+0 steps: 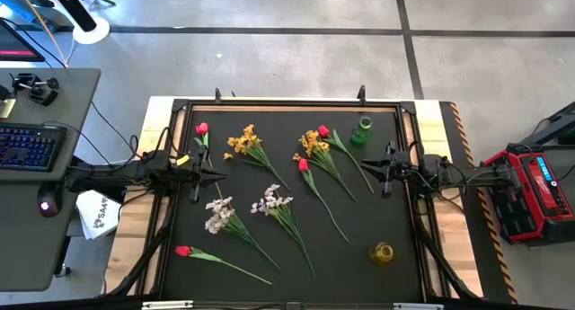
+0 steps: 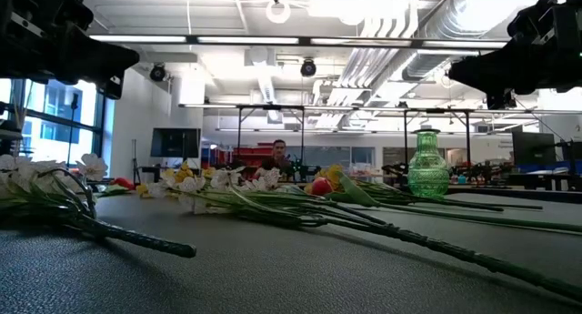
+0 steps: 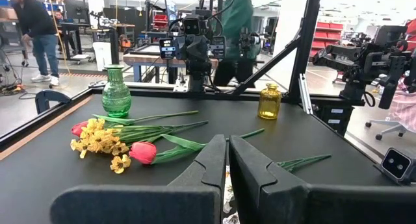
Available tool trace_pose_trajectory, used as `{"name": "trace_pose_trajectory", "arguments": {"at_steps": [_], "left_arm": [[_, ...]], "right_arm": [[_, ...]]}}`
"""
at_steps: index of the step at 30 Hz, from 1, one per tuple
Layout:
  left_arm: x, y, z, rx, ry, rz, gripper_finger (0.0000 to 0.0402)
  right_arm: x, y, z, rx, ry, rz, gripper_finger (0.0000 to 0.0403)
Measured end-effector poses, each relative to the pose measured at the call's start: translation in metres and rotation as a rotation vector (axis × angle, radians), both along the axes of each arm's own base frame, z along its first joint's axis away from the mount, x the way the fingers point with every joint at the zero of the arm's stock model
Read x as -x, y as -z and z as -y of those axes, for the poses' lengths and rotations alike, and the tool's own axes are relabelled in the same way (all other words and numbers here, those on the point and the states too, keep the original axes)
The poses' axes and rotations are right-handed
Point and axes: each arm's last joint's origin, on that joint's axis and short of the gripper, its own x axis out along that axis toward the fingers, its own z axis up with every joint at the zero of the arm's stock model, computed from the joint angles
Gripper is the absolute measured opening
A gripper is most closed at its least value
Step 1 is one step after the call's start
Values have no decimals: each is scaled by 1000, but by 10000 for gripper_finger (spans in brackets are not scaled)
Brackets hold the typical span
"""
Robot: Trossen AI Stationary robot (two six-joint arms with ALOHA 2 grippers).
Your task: Sort flowers into vase by color
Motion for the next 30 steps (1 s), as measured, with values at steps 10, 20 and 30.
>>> {"name": "trace_pose_trajectory", "arguments": {"at_steps": [10, 20, 30], "left_arm": [[0, 0, 0, 0, 0, 0, 6], [0, 0, 0, 0, 0, 0, 6], [0, 0, 0, 0, 0, 0, 6]], "right_arm": [[0, 0, 0, 0, 0, 1, 61], [0, 0, 0, 0, 0, 0, 61], [0, 0, 0, 32, 1, -6, 61]]}}
